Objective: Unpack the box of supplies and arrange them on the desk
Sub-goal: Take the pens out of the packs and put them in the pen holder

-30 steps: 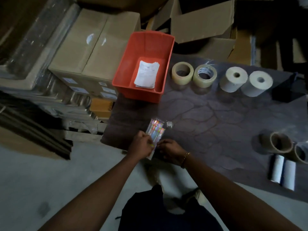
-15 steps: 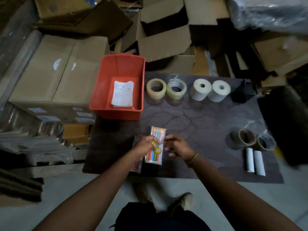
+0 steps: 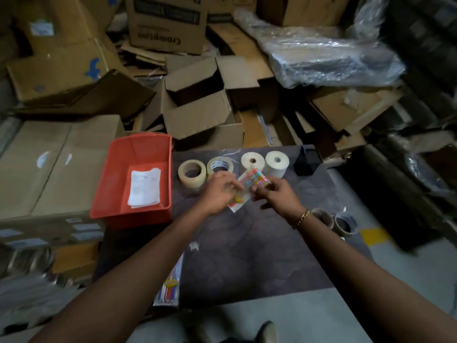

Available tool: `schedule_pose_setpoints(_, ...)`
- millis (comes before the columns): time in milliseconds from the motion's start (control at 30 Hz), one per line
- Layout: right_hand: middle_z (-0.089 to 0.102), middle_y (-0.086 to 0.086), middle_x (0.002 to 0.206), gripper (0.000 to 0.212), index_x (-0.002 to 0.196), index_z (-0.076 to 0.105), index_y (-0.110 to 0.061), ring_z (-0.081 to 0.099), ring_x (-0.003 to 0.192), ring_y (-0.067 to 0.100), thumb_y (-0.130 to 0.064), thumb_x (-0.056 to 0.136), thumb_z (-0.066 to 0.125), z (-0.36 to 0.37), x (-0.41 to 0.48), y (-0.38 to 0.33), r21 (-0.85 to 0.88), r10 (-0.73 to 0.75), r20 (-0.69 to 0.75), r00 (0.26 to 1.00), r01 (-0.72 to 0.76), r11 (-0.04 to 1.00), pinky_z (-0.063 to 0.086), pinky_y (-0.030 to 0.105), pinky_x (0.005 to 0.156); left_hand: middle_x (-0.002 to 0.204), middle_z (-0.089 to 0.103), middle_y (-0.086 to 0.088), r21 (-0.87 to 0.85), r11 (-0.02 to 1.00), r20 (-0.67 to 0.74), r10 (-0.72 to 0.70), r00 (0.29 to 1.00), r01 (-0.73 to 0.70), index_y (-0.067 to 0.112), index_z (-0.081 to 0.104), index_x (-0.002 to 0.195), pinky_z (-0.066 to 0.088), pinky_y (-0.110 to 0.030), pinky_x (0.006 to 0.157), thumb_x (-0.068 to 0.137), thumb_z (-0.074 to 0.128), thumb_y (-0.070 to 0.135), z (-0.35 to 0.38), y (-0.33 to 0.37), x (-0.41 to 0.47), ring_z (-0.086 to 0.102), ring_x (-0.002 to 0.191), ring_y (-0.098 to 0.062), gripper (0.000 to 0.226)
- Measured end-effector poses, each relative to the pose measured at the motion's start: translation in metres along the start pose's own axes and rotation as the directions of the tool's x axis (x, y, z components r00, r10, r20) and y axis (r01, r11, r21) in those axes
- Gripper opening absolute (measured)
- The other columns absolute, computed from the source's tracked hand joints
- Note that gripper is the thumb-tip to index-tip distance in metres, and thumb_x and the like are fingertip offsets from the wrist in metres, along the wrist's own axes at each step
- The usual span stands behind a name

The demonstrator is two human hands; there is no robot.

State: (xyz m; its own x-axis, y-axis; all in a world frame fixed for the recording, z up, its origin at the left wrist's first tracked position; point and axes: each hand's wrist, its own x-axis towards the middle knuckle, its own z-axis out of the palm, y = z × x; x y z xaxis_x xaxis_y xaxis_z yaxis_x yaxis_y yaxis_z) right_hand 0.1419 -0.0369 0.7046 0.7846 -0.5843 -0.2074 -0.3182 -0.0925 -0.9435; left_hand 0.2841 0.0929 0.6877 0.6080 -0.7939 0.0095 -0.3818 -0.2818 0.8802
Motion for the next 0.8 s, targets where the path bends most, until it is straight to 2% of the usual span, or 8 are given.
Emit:
schedule_pose_setpoints(67,0.073,0.004,0.078,0.002,0.089,0.067,-0.019,0.071,0.071,0.024,-0.019,0.089,0.068,-0.012,0.004,0.007,-0.223,-0.220,-0.117,0.968,0.190,0.956,0.056,0.041,0.056,0.101,0.063,-0.004,-0.474,0.851,-0.125,-0.318,0.940,0.225,0.023,0.070,0.091,0.046,-0.032,0.092,0.079,0.065,0.005,0.007,0.017,-0.003,0.058,0.105,-0.024,0.022)
schedule_pose_setpoints(100,0.073,0.002,0.082,0.005,0.092,0.069,-0.020,0.070,0.074,0.023,-0.022,0.088,0.067,-0.019,0.005,0.011,-0.368,-0.355,-0.123,0.927,0.290,0.884,0.056,0.043,0.061,0.109,0.062,-0.006,-0.657,0.659,0.022,-0.469,0.883,0.366,0.023,0.065,0.103,0.048,-0.038,0.091,0.087,0.063,0.018,0.011,0.023,-0.003,0.059,0.109,-0.027,0.018)
schedule_pose_setpoints(167,0.070,-0.001,0.092,0.015,0.099,0.070,-0.020,0.067,0.082,0.020,-0.024,0.087,0.063,-0.032,0.002,0.013,-0.512,-0.539,-0.027,0.842,0.451,0.731,0.055,0.043,0.069,0.127,0.055,-0.016,-0.709,0.395,0.360,-0.509,0.782,0.584,0.020,0.052,0.126,0.052,-0.047,0.089,0.092,0.057,0.044,0.017,0.034,-0.004,0.061,0.114,-0.037,0.042)
schedule_pose_setpoints(233,0.068,-0.003,0.099,0.020,0.104,0.070,-0.021,0.066,0.088,0.018,-0.023,0.087,0.061,-0.045,-0.002,0.013,-0.536,-0.590,0.078,0.803,0.533,0.654,0.055,0.042,0.072,0.128,0.059,-0.019,-0.717,0.326,0.487,-0.398,0.778,0.616,0.019,0.052,0.129,0.057,-0.046,0.087,0.095,0.053,0.043,0.024,0.047,-0.002,0.065,0.110,-0.037,0.041)
schedule_pose_setpoints(367,0.068,-0.008,0.105,0.024,0.105,0.071,-0.023,0.066,0.091,0.010,-0.018,0.082,0.067,-0.073,-0.013,0.015,-0.454,-0.525,0.130,0.841,0.521,0.722,0.054,0.031,0.073,0.119,0.066,-0.015,-0.722,0.437,0.433,-0.319,0.843,0.536,0.014,0.053,0.135,0.061,-0.037,0.073,0.095,0.044,0.002,0.048,0.073,0.006,0.070,0.094,-0.026,0.043)
schedule_pose_setpoints(533,0.074,0.006,0.106,0.037,0.114,0.067,-0.014,0.067,0.097,0.011,-0.015,0.078,0.057,-0.117,-0.026,0.002,0.038,-0.205,0.186,0.961,0.201,0.979,0.050,0.018,0.074,0.122,0.066,-0.021,-0.711,0.576,0.232,-0.350,0.908,0.404,0.008,0.064,0.122,0.055,-0.048,0.090,0.088,0.042,-0.013,0.085,0.099,0.013,0.066,0.102,-0.032,0.045)
schedule_pose_setpoints(700,0.066,-0.002,0.095,0.036,0.108,0.064,-0.025,0.054,0.069,0.005,-0.022,0.076,0.079,-0.129,-0.029,0.003,-0.363,-0.232,0.133,0.964,0.265,0.893,0.047,0.027,0.068,0.112,0.070,-0.016,-0.687,0.628,0.165,-0.356,0.920,0.366,0.008,0.064,0.124,0.060,-0.034,0.071,0.088,0.046,-0.009,0.109,0.120,0.014,0.069,0.093,-0.026,0.044)
schedule_pose_setpoints(800,0.063,-0.005,0.088,0.020,0.094,0.066,-0.023,0.055,0.072,0.007,-0.021,0.077,0.077,-0.134,-0.028,0.002,-0.417,-0.276,0.071,0.959,0.280,0.865,0.047,0.030,0.070,0.112,0.071,-0.016,-0.681,0.633,0.161,-0.362,0.918,0.369,0.011,0.066,0.122,0.060,-0.034,0.072,0.088,0.046,-0.009,0.118,0.127,0.012,0.070,0.092,-0.026,0.044)
